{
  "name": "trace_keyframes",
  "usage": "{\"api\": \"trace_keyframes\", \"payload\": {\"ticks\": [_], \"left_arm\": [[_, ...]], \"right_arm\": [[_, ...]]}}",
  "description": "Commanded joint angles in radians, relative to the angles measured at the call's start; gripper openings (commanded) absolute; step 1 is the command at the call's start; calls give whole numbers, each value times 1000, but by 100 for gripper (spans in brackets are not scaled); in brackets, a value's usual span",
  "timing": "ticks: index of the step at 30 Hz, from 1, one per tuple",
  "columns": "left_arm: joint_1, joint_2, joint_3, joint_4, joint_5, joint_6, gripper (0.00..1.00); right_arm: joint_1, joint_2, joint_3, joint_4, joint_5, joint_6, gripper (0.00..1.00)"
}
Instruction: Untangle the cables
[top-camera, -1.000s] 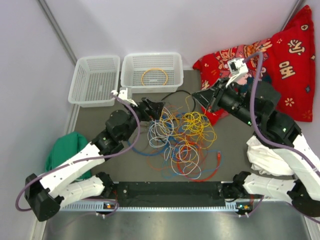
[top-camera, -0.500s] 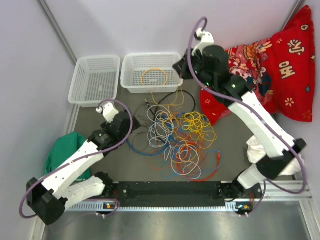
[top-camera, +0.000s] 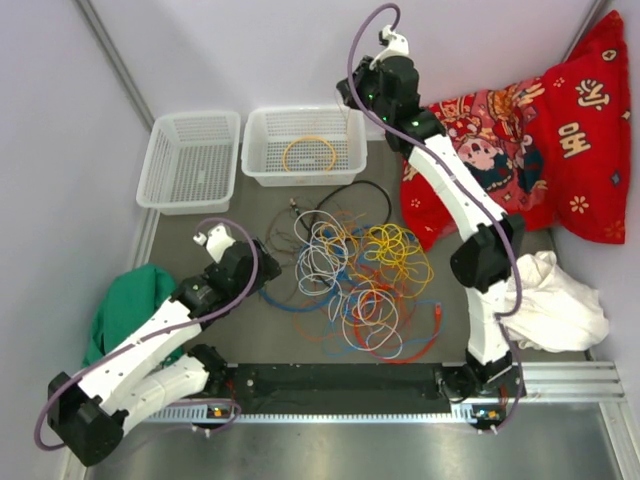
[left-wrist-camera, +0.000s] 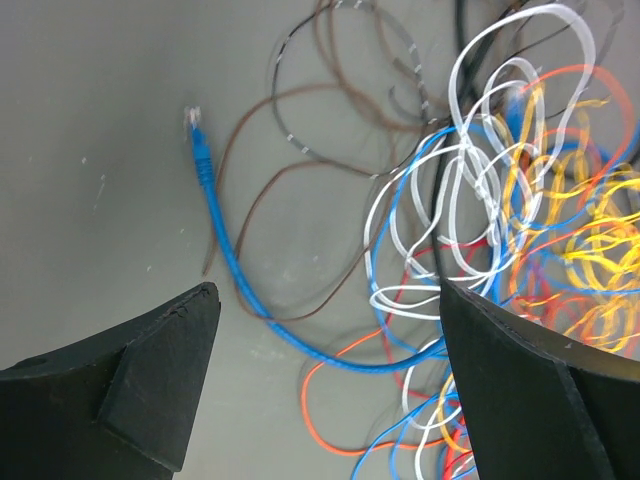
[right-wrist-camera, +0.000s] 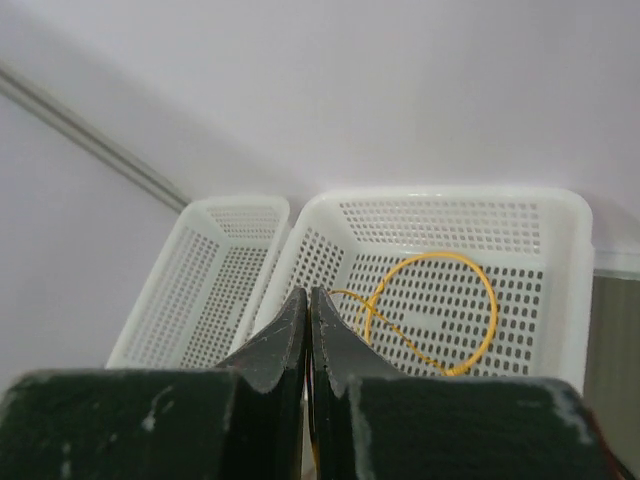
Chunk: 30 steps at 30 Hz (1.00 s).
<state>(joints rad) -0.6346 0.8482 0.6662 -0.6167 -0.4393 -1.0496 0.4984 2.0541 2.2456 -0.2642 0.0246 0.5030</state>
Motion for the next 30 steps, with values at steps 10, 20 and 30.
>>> {"api": "trace_keyframes", "payload": {"ticks": [10,20,30], "left_arm": [[4,75,35,11,20,66,95],[4,65,46,15,129,40,95],[3,34,-24,81,231,-1,93]], "right_arm": [[-34,279,184,233,-134,115,98],[-31,-283,-551,234,12,40,99],[15,-758,-1418,155,156,45,85]]}}
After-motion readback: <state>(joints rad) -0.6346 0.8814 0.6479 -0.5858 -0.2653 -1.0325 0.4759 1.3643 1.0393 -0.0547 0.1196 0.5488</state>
